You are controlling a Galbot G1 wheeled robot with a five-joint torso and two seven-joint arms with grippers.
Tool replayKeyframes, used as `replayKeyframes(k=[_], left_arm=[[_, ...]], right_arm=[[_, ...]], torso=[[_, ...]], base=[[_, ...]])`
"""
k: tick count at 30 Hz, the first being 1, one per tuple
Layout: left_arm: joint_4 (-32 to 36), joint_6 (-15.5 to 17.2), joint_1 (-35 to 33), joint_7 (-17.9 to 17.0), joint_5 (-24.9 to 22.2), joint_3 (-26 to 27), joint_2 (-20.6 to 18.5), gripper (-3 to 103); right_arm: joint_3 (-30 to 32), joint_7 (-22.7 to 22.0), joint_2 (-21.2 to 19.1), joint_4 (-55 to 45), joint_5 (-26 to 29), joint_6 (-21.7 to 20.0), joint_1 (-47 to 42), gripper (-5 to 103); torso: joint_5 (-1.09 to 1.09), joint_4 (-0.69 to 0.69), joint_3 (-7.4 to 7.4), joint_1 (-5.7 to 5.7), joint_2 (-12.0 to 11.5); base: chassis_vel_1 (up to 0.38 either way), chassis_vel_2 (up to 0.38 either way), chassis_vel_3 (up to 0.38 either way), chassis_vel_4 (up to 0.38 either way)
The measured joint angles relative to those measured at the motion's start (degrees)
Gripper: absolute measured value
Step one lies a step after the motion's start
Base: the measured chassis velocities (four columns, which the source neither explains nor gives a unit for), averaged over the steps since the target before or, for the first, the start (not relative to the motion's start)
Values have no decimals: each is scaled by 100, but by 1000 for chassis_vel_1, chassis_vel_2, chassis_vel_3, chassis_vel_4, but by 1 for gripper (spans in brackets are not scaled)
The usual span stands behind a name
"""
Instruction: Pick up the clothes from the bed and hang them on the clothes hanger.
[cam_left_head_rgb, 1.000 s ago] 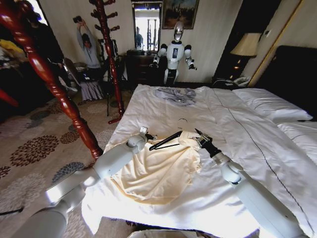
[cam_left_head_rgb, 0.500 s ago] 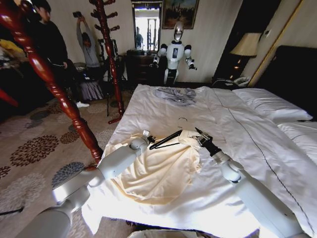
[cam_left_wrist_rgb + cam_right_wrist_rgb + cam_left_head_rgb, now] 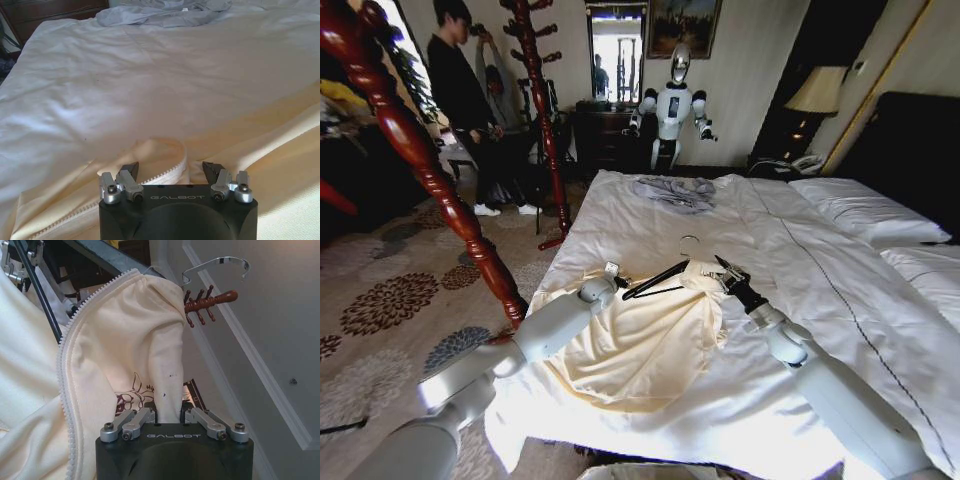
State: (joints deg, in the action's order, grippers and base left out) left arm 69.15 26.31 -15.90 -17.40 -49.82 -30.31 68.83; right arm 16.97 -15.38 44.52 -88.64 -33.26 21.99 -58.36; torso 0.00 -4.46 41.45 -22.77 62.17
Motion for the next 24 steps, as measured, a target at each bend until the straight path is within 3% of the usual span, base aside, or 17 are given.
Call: replayKeyframes(k=[2, 4, 6, 7, 11, 13, 17, 19, 21, 24], left_arm=[[0, -88, -42, 15, -4, 25, -27, 68], [2, -112, -54, 20, -3, 32, -38, 68], [34, -155, -83, 21, 2, 38, -73, 57], [34, -155, -83, 21, 2, 38, -73, 57], [80, -219, -99, 22, 6, 39, -112, 36], [93, -235, -99, 22, 5, 41, -117, 36], [137, -252, -93, 22, -14, 41, -135, 14], [148, -252, -93, 22, -16, 39, -145, 14], [189, -260, -102, 23, -18, 40, -175, 3], [387, -283, -174, 17, -26, 88, -277, 2]], right_arm=[[-3, -5, -20, -7, 17, -1, -7, 20], [-6, -7, -26, -8, 22, -2, -4, 20], [-22, -10, -32, -8, 35, -5, 23, 20], [-22, -10, -32, -8, 35, -5, 23, 20], [-27, -16, -30, 5, 51, -9, 40, 20], [-27, -16, -30, 6, 52, -10, 39, 20], [-27, -19, -36, 7, 53, -15, 37, 20], [-27, -21, -36, 7, 54, -18, 40, 20], [-26, -22, -44, 7, 56, -21, 42, 20], [-25, -25, -56, -4, 82, -44, 35, 20]], torso=[[0, 0, 0, 0, 0], [0, 0, 0, 0, 0], [0, 0, 0, 0, 0], [0, 0, 0, 0, 0], [0, 0, 0, 0, 0], [0, 0, 0, 0, 0], [0, 0, 0, 0, 0], [0, 0, 0, 0, 0], [0, 0, 0, 0, 0], [0, 0, 0, 0, 0]], base=[[0, 0, 0, 0], [0, 0, 0, 0], [0, 0, 0, 0], [0, 0, 0, 0], [0, 0, 0, 0], [0, 0, 0, 0], [0, 0, 0, 0], [0, 0, 0, 0], [0, 0, 0, 0], [0, 0, 0, 0]])
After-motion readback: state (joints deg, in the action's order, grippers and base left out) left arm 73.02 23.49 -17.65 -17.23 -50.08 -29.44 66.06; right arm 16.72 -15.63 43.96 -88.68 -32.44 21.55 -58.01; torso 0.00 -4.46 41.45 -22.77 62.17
